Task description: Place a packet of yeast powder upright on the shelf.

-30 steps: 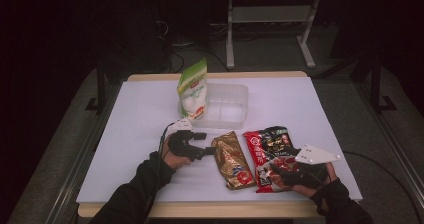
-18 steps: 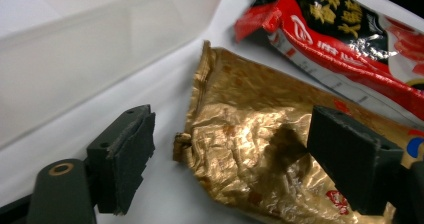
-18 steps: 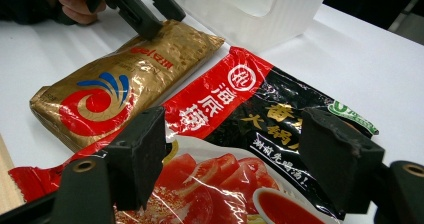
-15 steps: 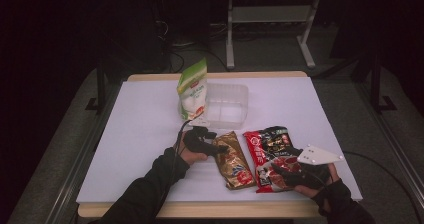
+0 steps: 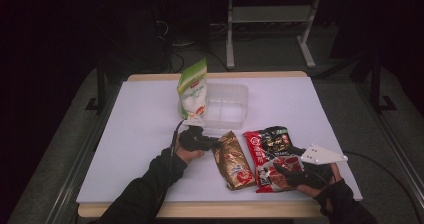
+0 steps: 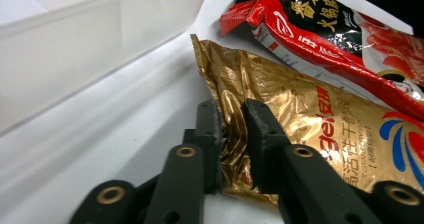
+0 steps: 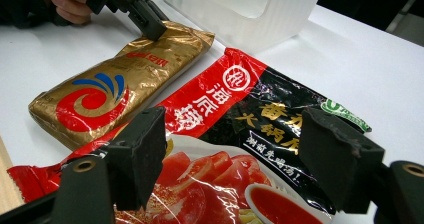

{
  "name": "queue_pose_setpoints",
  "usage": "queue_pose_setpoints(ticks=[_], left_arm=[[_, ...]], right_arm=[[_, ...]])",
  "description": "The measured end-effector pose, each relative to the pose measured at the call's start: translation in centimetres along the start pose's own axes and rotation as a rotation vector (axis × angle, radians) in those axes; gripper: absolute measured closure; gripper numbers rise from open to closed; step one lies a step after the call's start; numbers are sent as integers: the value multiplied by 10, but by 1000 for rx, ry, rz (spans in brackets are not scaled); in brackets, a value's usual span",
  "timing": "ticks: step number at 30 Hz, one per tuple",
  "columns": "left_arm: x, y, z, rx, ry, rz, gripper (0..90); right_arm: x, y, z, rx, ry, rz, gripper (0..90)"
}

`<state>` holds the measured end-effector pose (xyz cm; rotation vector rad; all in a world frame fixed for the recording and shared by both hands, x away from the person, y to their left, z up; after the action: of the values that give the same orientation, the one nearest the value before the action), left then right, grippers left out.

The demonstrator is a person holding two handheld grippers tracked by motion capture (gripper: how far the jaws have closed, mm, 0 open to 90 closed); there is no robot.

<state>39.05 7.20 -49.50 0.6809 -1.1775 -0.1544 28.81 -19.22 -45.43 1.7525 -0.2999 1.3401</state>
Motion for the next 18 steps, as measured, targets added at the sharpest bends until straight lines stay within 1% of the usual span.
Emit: queue_pose_setpoints(ticks=[2, 3, 4, 5, 8, 10, 12, 13, 15, 18], left_arm=[[2, 2, 2, 4, -8, 17, 831], [3, 4, 3, 14, -18, 24, 849], [5, 5, 5, 25, -29, 28, 853], [7, 8, 6, 28, -39, 42, 858], [11, 15, 9, 27, -40, 72, 864], [13, 21, 11, 41, -47, 91, 866], [15, 28, 12, 34, -45, 102, 866], [17, 32, 12, 39, -52, 112, 867], [20, 41, 12, 48, -54, 136, 868], [25, 57, 11, 52, -58, 179, 868]], right_arm=[[0, 0, 1, -3, -3, 2, 262], [0, 0, 1, -5, -3, 1, 262], [0, 0, 1, -5, -4, 2, 261], [0, 1, 1, -6, -4, 2, 261], [0, 1, 1, -11, -6, -1, 261], [0, 0, 0, -16, -8, -2, 261], [1, 0, -1, -28, -19, -6, 261], [1, 1, -2, -31, -22, -4, 261], [2, 1, -6, -35, -40, -7, 261], [0, 0, -16, -38, -37, -32, 259]])
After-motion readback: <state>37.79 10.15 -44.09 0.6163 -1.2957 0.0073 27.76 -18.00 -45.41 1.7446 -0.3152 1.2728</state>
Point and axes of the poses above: each handheld gripper's, and its own axes: y roughly backward along the jaws, x roughly out of its top, z roughly to its right, the point moved 7 cm from there along -y, roughly forward along the jaws, and after that the axes turned 6 degrees about -y, right-handed, at the moved point
